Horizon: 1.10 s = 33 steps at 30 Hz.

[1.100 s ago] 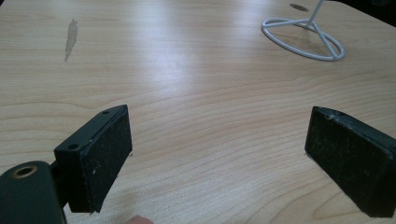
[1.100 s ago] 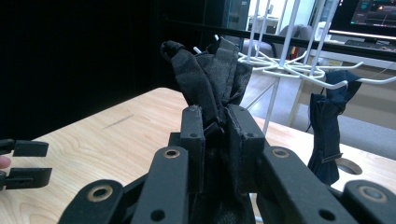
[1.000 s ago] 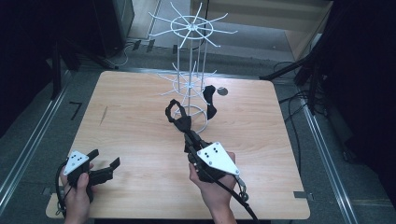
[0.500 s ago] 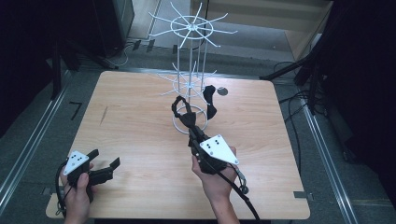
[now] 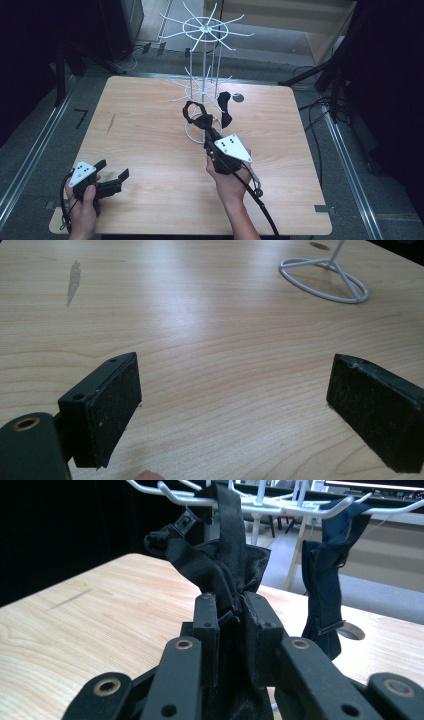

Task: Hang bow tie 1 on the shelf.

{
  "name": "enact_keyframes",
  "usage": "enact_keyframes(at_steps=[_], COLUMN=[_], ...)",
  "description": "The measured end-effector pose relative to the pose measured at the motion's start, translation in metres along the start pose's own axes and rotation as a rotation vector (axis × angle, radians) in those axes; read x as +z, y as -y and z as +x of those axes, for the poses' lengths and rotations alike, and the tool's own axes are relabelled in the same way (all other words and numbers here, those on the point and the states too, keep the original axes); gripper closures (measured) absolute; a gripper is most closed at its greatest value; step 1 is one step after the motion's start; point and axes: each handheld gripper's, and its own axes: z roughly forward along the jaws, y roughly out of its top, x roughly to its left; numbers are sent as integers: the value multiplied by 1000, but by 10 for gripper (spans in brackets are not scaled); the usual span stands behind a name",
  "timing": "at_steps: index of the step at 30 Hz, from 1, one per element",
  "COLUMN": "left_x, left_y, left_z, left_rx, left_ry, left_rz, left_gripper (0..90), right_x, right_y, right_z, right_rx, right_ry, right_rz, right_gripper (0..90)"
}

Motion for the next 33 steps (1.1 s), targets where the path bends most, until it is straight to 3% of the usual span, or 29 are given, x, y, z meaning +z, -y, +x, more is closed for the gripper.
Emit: enact_keyframes(at_steps=[3,11,18,23,29,33], left_x=[-1,-1,-2,-1,-1,-1], left_y=[0,0,1,0,0,0], left_z=[1,2,2,1,1,1], left_rx=[-9,-21,-16,-14,-9,-8], left_ry=[4,8,8,2,-1,1], left_rz=[-4,-8,-15,-6,-8,-8], left_gripper=[82,81,81,81,82,81], right_x=[9,29,32,35,39,40], right_y=[2,6,9,10,15,17], right_z=[0,-6,-17,-20,-20,-19], right_rx=[-9,59,122,97,97,105], right_ry=[9,13,15,9,9,-15], right_rz=[15,53,85,98,121,129], right_gripper=[787,784,782,775,762,730])
